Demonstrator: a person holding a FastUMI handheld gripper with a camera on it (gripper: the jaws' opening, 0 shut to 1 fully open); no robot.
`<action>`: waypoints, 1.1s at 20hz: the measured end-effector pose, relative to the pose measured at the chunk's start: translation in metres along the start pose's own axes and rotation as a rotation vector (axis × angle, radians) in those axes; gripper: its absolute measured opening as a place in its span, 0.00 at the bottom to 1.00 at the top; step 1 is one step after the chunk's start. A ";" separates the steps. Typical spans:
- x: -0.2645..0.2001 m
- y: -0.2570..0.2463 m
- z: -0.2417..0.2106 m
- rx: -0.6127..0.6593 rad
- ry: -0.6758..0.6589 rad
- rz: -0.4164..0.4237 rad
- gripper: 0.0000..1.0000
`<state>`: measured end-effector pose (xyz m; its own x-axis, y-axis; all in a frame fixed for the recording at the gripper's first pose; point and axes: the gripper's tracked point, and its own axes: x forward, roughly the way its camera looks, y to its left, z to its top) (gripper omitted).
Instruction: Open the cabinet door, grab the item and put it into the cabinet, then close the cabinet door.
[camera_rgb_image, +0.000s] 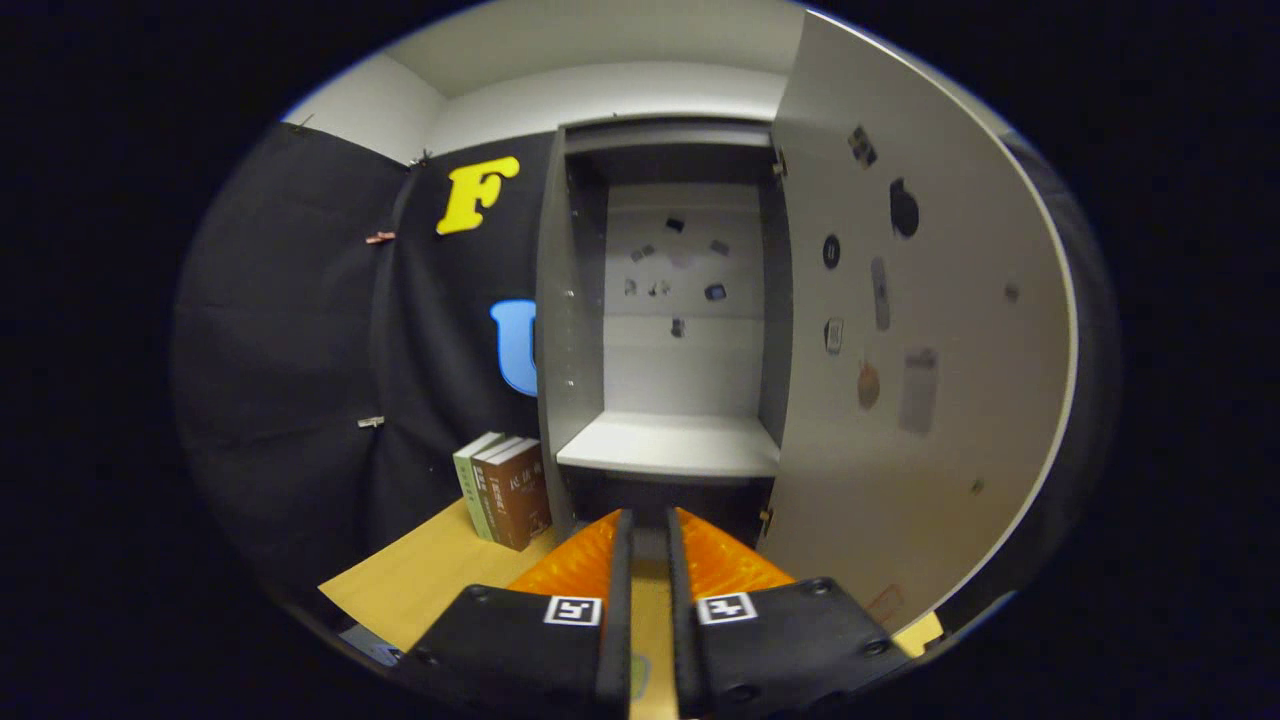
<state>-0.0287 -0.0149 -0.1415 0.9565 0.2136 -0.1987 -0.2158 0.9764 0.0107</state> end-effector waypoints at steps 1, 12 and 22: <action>0.008 0.005 -0.014 0.017 0.037 -0.007 0.31; 0.048 0.021 -0.233 0.100 0.570 -0.109 0.34; 0.046 0.001 -0.375 0.096 0.874 -0.133 0.34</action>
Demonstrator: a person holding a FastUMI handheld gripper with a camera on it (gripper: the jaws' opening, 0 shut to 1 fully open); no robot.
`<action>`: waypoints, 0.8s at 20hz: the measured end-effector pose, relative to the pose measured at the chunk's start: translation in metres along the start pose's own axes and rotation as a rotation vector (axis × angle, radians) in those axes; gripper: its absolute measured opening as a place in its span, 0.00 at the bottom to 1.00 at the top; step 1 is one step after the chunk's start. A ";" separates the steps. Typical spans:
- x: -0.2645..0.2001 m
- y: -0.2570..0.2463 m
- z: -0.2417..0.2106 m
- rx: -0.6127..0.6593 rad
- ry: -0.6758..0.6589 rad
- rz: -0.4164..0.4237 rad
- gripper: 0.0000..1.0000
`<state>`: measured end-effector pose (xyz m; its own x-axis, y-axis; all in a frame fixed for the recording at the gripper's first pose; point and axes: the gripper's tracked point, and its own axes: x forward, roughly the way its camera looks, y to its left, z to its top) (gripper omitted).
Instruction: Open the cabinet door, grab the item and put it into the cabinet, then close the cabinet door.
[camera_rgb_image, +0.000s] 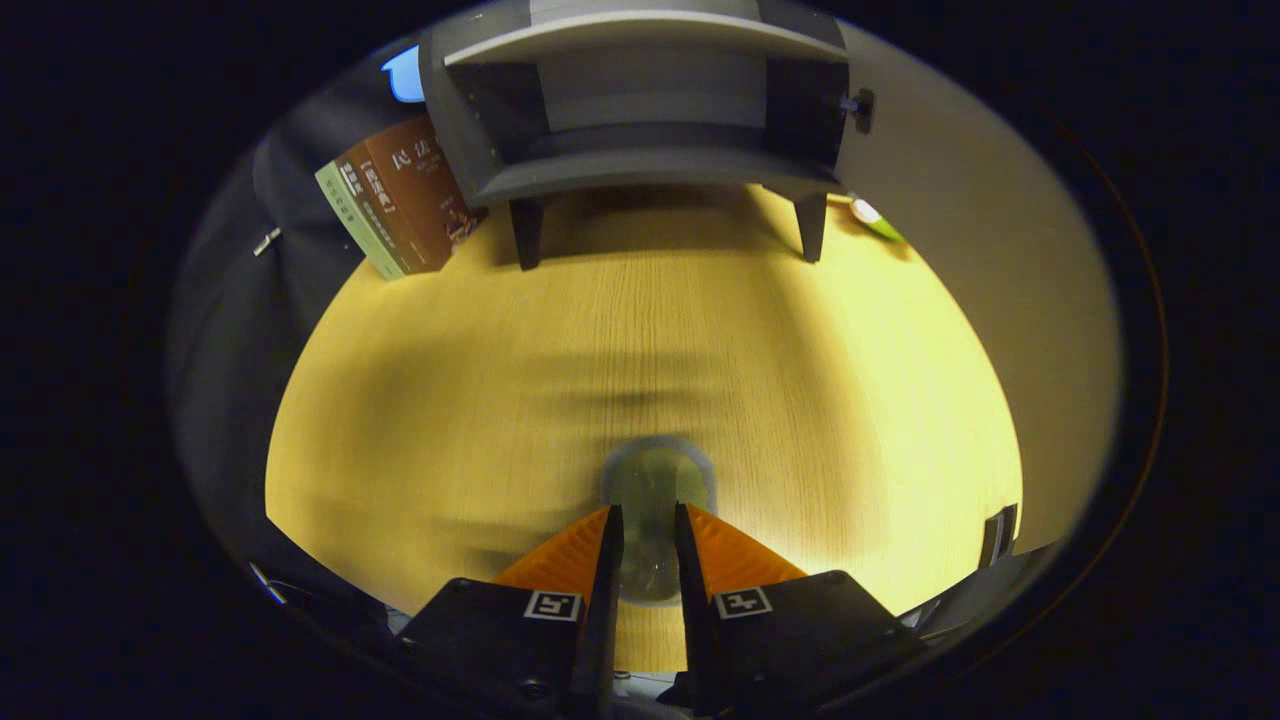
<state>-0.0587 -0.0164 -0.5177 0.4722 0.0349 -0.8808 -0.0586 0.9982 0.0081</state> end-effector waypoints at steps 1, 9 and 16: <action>0.003 -0.001 -0.003 0.001 0.008 -0.002 0.34; 0.014 -0.004 -0.018 -0.051 0.054 -0.025 0.39; 0.012 -0.005 -0.011 -0.052 0.079 -0.046 0.09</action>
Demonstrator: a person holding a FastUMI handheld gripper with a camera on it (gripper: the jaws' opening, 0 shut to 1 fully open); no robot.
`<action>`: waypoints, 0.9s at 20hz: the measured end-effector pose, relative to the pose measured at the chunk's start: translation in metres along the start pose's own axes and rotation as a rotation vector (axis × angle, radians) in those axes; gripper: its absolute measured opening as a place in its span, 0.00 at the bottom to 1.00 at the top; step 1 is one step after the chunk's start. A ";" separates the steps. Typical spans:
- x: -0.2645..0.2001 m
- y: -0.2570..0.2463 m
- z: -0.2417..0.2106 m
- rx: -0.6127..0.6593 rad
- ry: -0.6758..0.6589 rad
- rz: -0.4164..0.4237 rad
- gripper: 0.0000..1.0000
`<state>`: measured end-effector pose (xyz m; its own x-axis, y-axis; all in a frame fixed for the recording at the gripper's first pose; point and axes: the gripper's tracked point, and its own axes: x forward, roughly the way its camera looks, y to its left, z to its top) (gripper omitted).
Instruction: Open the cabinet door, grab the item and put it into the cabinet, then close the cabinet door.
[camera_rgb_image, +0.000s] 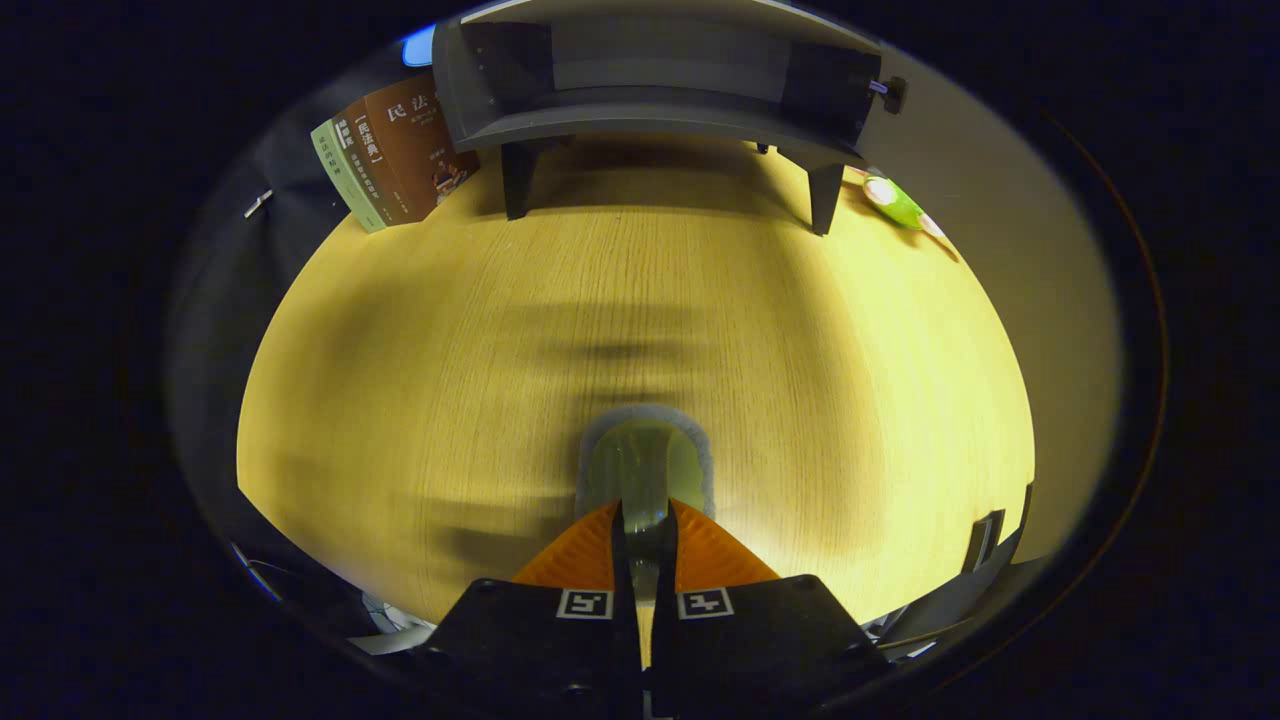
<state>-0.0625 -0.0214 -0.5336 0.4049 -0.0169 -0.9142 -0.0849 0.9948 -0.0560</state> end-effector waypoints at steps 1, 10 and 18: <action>-0.006 0.001 0.005 0.004 -0.016 -0.004 0.09; -0.094 0.013 0.085 0.022 -0.261 -0.072 0.09; -0.197 0.026 0.184 0.091 -0.553 -0.115 0.09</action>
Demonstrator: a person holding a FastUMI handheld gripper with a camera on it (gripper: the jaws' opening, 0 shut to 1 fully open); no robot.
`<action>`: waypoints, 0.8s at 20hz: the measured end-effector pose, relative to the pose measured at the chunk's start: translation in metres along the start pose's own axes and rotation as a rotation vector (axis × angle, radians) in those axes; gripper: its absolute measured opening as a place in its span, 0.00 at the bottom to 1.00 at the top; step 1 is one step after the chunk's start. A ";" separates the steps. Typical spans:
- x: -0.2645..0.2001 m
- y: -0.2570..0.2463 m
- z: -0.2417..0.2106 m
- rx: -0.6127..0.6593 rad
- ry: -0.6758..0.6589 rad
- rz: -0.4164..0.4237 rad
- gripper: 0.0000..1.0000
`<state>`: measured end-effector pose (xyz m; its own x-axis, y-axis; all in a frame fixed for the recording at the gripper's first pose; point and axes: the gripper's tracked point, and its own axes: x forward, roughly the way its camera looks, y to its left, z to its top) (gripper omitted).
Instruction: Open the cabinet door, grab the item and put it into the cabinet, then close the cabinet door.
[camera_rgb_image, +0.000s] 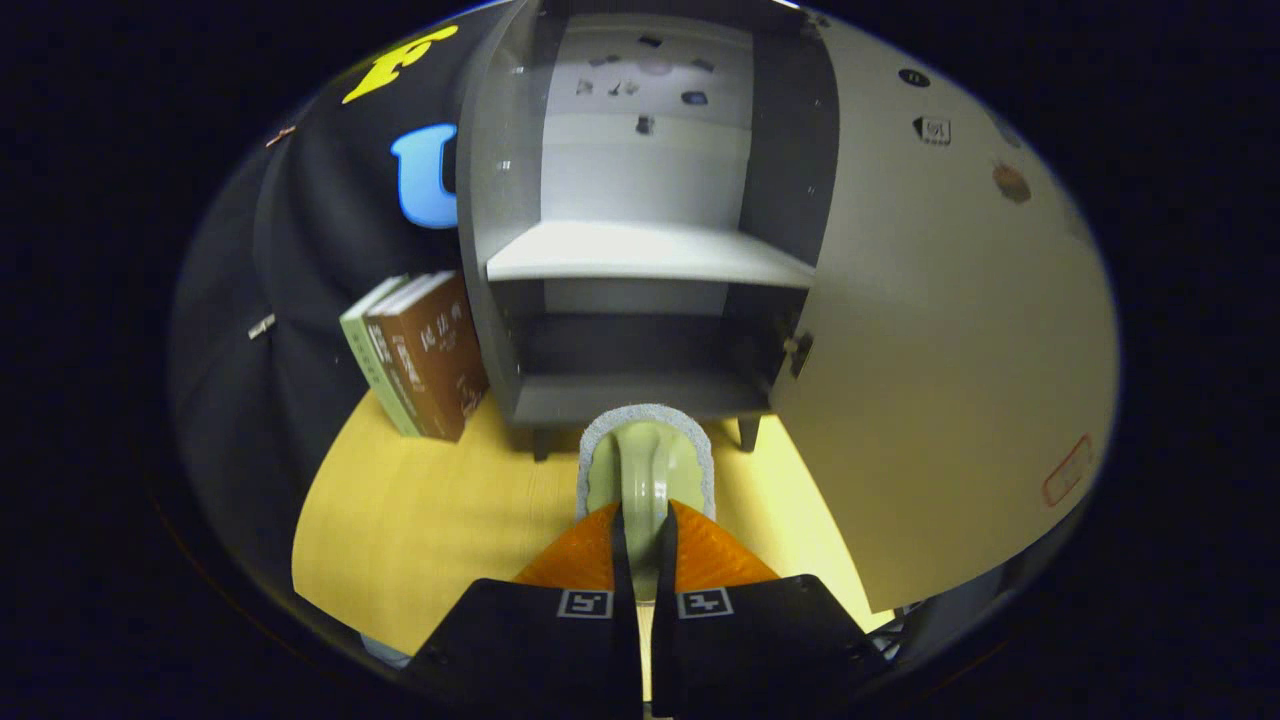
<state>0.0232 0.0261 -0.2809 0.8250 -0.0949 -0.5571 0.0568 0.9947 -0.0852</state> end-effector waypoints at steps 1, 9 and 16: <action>-0.005 -0.001 0.018 0.013 -0.036 -0.008 0.08; -0.032 0.004 0.179 0.008 -0.341 0.006 0.08; 0.000 0.001 0.281 -0.020 -0.505 0.048 0.08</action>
<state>0.1817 0.0383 -0.0491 0.9956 -0.0140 -0.0924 0.0058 0.9961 -0.0884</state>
